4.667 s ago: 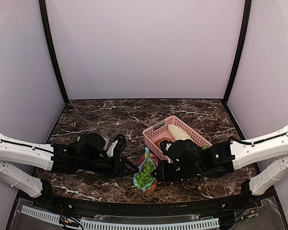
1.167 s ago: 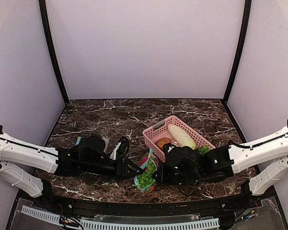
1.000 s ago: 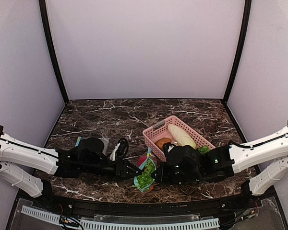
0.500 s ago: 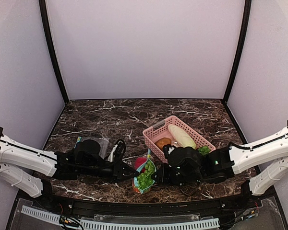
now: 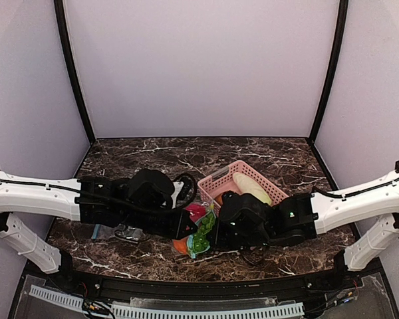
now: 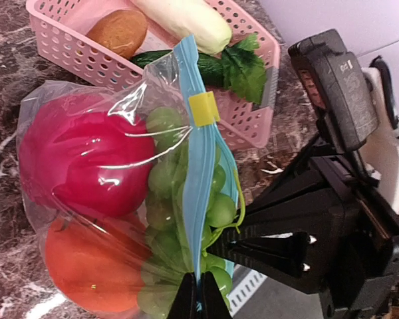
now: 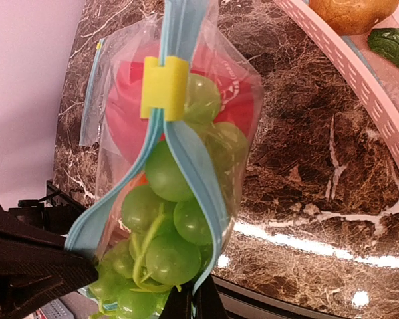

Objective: Place the food in the zip-top bag and seal the zipper
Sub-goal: Adjust the fake fruit in the zipper food storage bag.

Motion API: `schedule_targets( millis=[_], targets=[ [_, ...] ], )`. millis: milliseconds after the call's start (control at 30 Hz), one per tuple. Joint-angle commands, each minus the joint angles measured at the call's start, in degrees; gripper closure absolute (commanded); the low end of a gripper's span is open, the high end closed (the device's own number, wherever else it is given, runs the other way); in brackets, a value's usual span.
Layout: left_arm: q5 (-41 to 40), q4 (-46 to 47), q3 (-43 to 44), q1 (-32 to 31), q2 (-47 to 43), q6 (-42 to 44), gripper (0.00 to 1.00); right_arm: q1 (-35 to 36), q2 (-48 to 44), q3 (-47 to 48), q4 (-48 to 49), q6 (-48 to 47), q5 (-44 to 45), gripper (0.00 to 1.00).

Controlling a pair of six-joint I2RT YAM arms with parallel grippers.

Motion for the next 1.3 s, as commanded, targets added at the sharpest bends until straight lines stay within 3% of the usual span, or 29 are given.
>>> schedule_targets(
  millis=[0,300,367,467,600,767,833,1067,1267],
  targets=[
    [-13.3,-22.1,7.8,-3.6,6.6,5.9,0.99,-0.1,1.3,3.5,0.0,1.4,2.5,1.0],
    [-24.7,-31.8,14.7,-6.9,12.0,4.3,0.99,-0.1,1.8,3.6,-1.1,3.6,3.1,1.0],
    [-23.8,-30.7,14.8,-7.1,12.1,3.9,0.99,-0.2,2.0,3.5,-1.1,4.1,3.2,1.0],
    [-17.9,-21.4,10.1,-7.1,10.5,2.5,0.99,-0.1,2.4,3.7,-1.1,3.9,3.3,1.0],
    [-11.5,-9.4,2.5,-6.7,5.7,-1.8,0.8,-0.2,2.4,3.2,-1.1,4.6,3.3,1.0],
    [-5.6,0.1,-7.0,-6.3,-1.6,-6.7,0.47,-0.1,2.6,2.8,-0.5,4.6,2.6,1.0],
    [-3.7,5.1,-10.2,-6.2,-3.9,-9.2,0.4,-0.1,2.7,2.7,0.0,4.6,2.3,1.0],
    [0.7,14.9,-17.8,-6.2,-6.9,-13.4,0.31,-0.1,2.7,2.1,1.4,4.7,1.4,1.0],
    [-2.5,21.6,-22.8,-4.9,-9.9,-16.9,0.32,-0.1,1.6,-0.2,4.1,4.7,0.4,1.0]
  ],
)
